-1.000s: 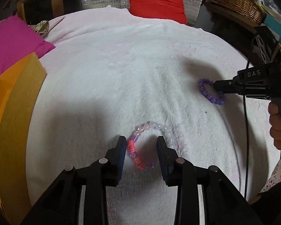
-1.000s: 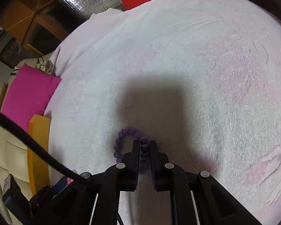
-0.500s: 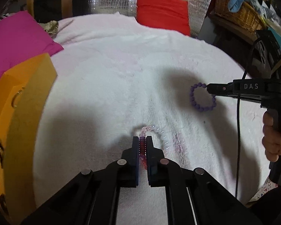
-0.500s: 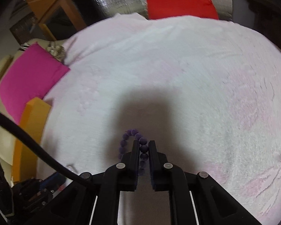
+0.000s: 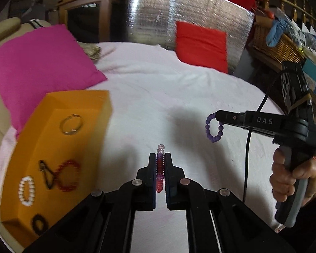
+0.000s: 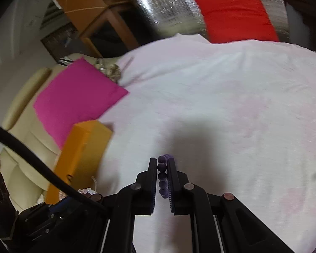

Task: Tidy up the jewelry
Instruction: 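Lower both bead bracelets into the orange box and open both tools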

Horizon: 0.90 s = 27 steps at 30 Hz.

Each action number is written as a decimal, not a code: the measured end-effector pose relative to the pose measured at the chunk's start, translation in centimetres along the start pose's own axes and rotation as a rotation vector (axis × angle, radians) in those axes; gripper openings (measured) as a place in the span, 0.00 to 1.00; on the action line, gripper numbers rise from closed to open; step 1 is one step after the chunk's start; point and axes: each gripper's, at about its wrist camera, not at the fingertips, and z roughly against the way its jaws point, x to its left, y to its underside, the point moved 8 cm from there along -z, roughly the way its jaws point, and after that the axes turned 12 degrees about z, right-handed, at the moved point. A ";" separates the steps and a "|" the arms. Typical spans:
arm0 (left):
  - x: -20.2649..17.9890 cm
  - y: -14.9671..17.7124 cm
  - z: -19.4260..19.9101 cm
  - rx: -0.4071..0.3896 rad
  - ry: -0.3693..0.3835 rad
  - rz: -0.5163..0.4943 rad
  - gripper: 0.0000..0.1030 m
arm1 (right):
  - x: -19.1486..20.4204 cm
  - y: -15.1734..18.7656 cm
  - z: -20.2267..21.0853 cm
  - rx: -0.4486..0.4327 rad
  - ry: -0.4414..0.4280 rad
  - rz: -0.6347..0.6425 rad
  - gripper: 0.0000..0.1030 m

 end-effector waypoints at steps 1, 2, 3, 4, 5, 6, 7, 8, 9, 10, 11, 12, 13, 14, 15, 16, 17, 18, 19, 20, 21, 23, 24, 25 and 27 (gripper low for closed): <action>0.5 -0.3 0.3 -0.009 -0.008 0.006 0.07 | 0.8 -0.3 -0.1 -0.011 -0.021 -0.002 0.10; 1.3 -0.7 1.0 -0.021 -0.014 0.017 0.07 | 1.6 -0.5 -0.3 -0.019 -0.043 -0.004 0.10; 2.0 -1.0 1.5 -0.032 -0.019 0.026 0.06 | 2.5 -0.7 -0.5 -0.027 -0.064 -0.004 0.10; 3.1 -1.5 2.2 -0.045 -0.031 0.039 0.07 | 3.4 -0.8 -0.8 -0.034 -0.081 -0.001 0.10; 4.2 -1.9 2.9 -0.056 -0.048 0.050 0.07 | 4.4 -1.0 -1.0 -0.040 -0.103 0.002 0.10; 5.4 -2.2 3.4 -0.066 -0.067 0.058 0.07 | 5.4 -1.0 -1.2 -0.044 -0.125 0.003 0.10; 6.7 -2.6 4.0 -0.078 -0.087 0.067 0.06 | 6.3 -1.1 -1.4 -0.047 -0.148 0.003 0.10; 7.9 -3.0 4.4 -0.089 -0.103 0.076 0.06 | 7.3 -1.2 -1.7 -0.049 -0.170 0.005 0.10; 9.2 -3.4 4.9 -0.096 -0.122 0.084 0.06 | 8.3 -1.3 -1.9 -0.051 -0.192 0.008 0.10; 10.3 -3.7 5.2 -0.100 -0.139 0.090 0.06 | 9.2 -1.4 -2.2 -0.052 -0.213 0.009 0.10; 11.4 -3.9 5.4 -0.102 -0.154 0.097 0.06 | 10.2 -1.6 -2.5 -0.052 -0.238 0.007 0.10; 12.8 -4.3 5.7 -0.104 -0.174 0.106 0.06 | 11.2 -1.7 -2.8 -0.053 -0.268 0.005 0.10; 13.7 -4.5 5.8 -0.103 -0.184 0.112 0.06 | 11.8 -1.8 -3.0 -0.053 -0.289 0.004 0.10; 14.7 -4.7 5.9 -0.101 -0.193 0.119 0.06 | 12.8 -2.0 -3.4 -0.055 -0.321 0.004 0.10; 15.3 -4.9 5.9 -0.098 -0.198 0.123 0.06 | 13.4 -2.2 -3.7 -0.057 -0.341 0.002 0.10; 16.1 -5.2 5.9 -0.095 -0.205 0.127 0.06 | 14.2 -2.4 -4.2 -0.053 -0.370 -0.004 0.10; 16.7 -5.4 5.8 -0.092 -0.213 0.128 0.06 | 14.9 -2.5 -4.7 -0.045 -0.398 -0.012 0.10; 17.3 -5.5 5.7 -0.088 -0.218 0.127 0.06 | 15.4 -2.5 -5.0 -0.040 -0.416 -0.017 0.10; 17.8 -5.8 5.4 -0.083 -0.222 0.128 0.06 | 16.1 -2.5 -5.5 -0.036 -0.436 -0.018 0.10; 18.2 -5.9 5.1 -0.076 -0.226 0.128 0.06 | 16.7 -2.5 -6.0 -0.032 -0.448 -0.017 0.10; 18.5 -5.9 4.6 -0.067 -0.227 0.128 0.06 | 17.3 -2.5 -6.5 -0.024 -0.458 -0.016 0.10; 18.9 -6.0 3.7 -0.049 -0.231 0.127 0.06 | 18.0 -2.3 -7.6 -0.008 -0.466 -0.013 0.10; 19.2 -6.0 3.1 -0.035 -0.233 0.127 0.06 | 18.5 -2.3 -8.4 0.003 -0.471 -0.009 0.10; 19.4 -6.1 2.5 -0.025 -0.236 0.125 0.06 | 18.8 -2.2 -9.0 0.011 -0.472 -0.004 0.10; 19.8 -6.4 1.0 -0.005 -0.252 0.114 0.06 | 19.3 -2.1 -10.2 0.024 -0.458 0.007 0.10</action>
